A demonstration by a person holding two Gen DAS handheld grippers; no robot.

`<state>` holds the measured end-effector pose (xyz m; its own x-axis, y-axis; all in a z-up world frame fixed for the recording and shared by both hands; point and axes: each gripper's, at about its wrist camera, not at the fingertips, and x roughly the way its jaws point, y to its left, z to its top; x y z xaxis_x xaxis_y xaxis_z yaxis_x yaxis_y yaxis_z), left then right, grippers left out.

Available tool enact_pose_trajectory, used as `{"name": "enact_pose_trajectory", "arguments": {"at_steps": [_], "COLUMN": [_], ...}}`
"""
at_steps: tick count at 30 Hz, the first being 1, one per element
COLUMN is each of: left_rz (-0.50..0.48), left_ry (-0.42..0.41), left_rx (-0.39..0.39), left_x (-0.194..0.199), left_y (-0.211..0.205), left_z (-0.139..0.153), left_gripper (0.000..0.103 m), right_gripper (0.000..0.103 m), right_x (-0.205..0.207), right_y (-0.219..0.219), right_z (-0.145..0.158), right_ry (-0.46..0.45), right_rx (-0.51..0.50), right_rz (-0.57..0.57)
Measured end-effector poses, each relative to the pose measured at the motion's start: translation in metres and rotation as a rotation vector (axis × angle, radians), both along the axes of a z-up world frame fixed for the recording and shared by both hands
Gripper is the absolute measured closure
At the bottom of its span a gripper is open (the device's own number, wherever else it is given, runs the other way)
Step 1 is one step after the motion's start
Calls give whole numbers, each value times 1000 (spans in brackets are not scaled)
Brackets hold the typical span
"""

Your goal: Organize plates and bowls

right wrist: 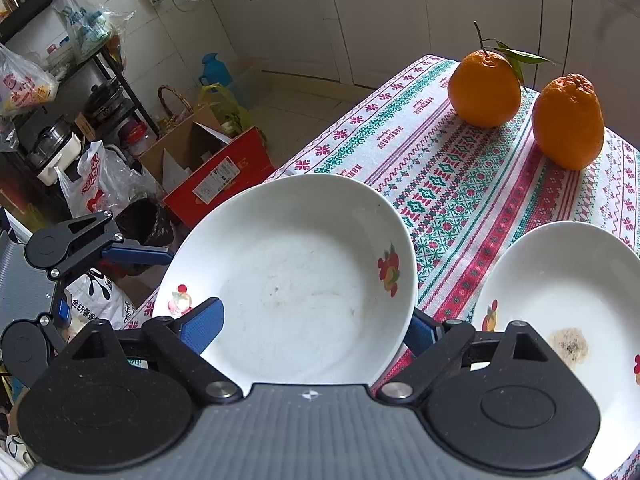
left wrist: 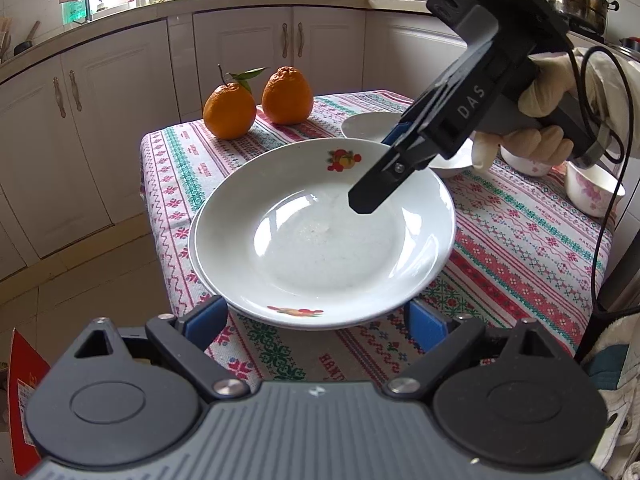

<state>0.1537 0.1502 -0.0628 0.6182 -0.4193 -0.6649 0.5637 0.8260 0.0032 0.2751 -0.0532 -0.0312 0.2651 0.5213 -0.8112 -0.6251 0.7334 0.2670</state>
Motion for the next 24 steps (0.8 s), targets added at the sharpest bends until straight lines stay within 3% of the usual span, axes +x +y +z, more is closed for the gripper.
{"name": "enact_pose_trajectory", "arguments": {"at_steps": [8, 16, 24], "left_rz": [13, 13, 45], "left_ry": [-8, -11, -40], "left_rx": [-5, 1, -33], "left_x": [-2, -8, -26], "left_y": [0, -1, -4], "left_z": [1, 2, 13], "left_gripper": [8, 8, 7], "right_gripper": [2, 0, 0], "right_x": [-7, -32, -67], "right_y": [-6, -12, -38], "right_z": [-2, 5, 7], "right_ry": [2, -68, -181], "right_rx": [-8, -27, -60], "right_rz": [-34, -43, -185]}}
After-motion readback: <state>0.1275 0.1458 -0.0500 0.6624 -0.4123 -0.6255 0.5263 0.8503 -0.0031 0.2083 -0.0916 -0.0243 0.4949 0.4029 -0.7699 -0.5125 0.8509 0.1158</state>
